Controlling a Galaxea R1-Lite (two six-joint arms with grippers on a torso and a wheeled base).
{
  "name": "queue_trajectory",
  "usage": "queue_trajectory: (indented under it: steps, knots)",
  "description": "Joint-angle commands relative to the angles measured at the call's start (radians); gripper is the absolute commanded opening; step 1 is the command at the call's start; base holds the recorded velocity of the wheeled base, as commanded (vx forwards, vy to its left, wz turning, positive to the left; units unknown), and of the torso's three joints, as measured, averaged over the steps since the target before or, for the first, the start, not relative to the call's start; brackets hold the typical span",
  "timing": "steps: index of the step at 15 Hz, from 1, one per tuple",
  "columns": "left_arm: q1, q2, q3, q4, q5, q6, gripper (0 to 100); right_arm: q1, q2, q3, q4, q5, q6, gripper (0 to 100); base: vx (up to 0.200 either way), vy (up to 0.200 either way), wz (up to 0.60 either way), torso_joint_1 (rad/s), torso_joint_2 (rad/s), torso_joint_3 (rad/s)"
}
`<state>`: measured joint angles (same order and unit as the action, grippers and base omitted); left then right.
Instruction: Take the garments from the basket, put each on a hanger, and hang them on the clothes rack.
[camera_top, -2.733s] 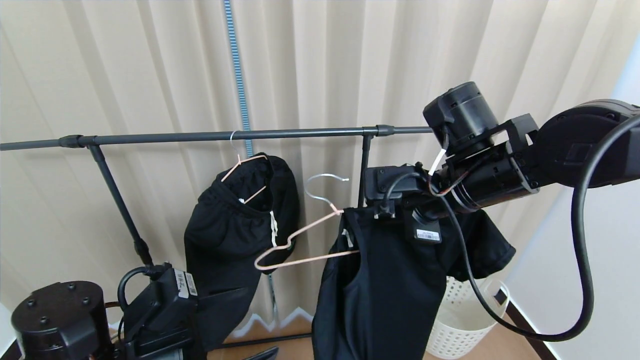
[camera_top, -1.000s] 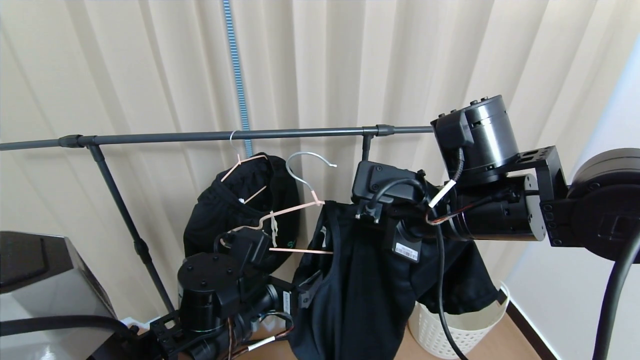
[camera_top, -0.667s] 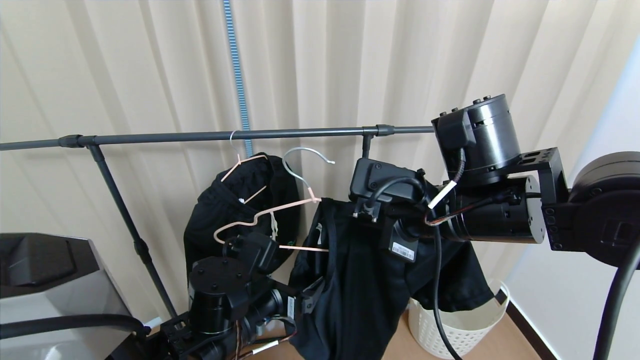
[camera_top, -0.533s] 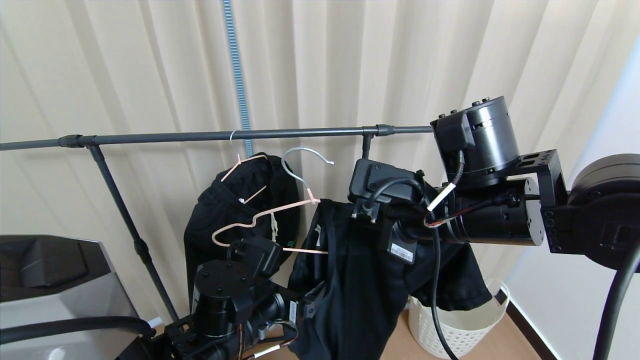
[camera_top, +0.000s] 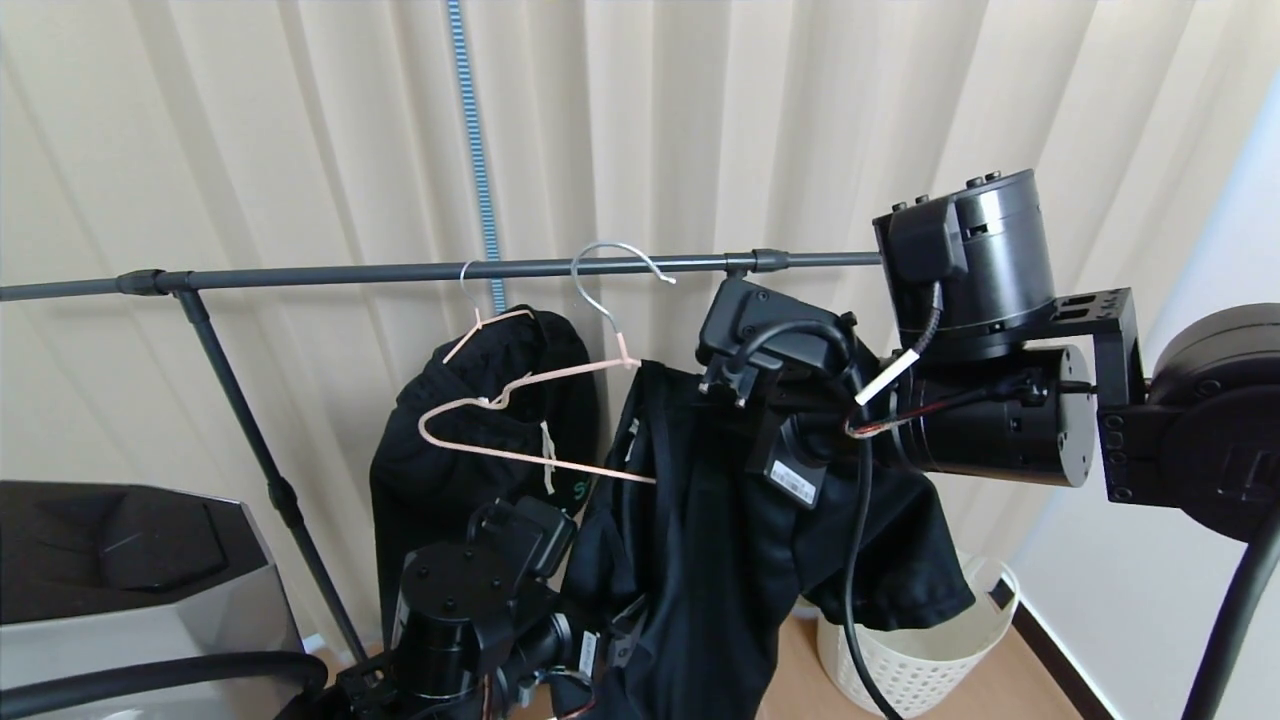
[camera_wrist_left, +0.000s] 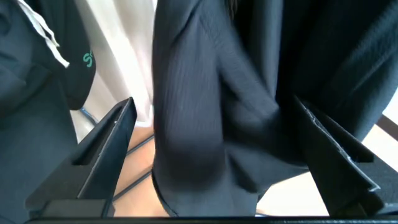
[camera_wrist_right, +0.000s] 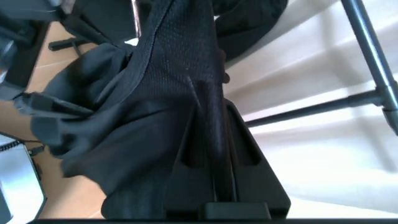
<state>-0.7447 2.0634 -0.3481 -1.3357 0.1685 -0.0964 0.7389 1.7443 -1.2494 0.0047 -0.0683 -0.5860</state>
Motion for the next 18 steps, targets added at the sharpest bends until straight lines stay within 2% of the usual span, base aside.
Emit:
queue_trajectory:
  steps: [1, 5, 6, 12, 14, 18]
  knots:
    - [-0.001, 0.003, 0.011, -0.005, -0.001, 0.006, 100, -0.009, 0.004, -0.002, -0.015, -0.013, 0.008, 0, 0.000, 0.000, 0.00, 0.000, 0.00, 0.000]
    - [-0.001, 0.003, 0.014, -0.006, -0.001, 0.015, 100, -0.024, 0.001, -0.009, -0.015, -0.015, 0.009, 0, 0.000, 0.000, 0.00, 0.000, 0.00, 0.000]
    - [-0.001, 0.004, 0.014, -0.006, -0.001, 0.015, 0, -0.030, 0.001, -0.010, -0.015, -0.015, 0.009, 0, 0.000, 0.000, 0.00, 0.000, 0.00, 0.000]
    - [0.005, 0.004, 0.018, -0.049, 0.000, 0.017, 0, -0.081, 0.000, -0.004, -0.015, -0.013, 0.009, 0, 0.000, 0.000, 0.00, 0.000, 0.00, 0.000]
    - [0.039, -0.006, 0.017, -0.063, 0.000, 0.038, 0, -0.096, -0.012, 0.016, -0.012, -0.013, 0.015, 0, 0.000, 0.000, 0.00, 0.000, 0.00, 0.000]
    - [0.103, -0.023, 0.003, -0.063, 0.000, 0.041, 0, -0.107, -0.052, 0.105, -0.015, -0.005, 0.110, 0, 0.000, 0.000, 0.00, 0.000, 0.00, 0.000]
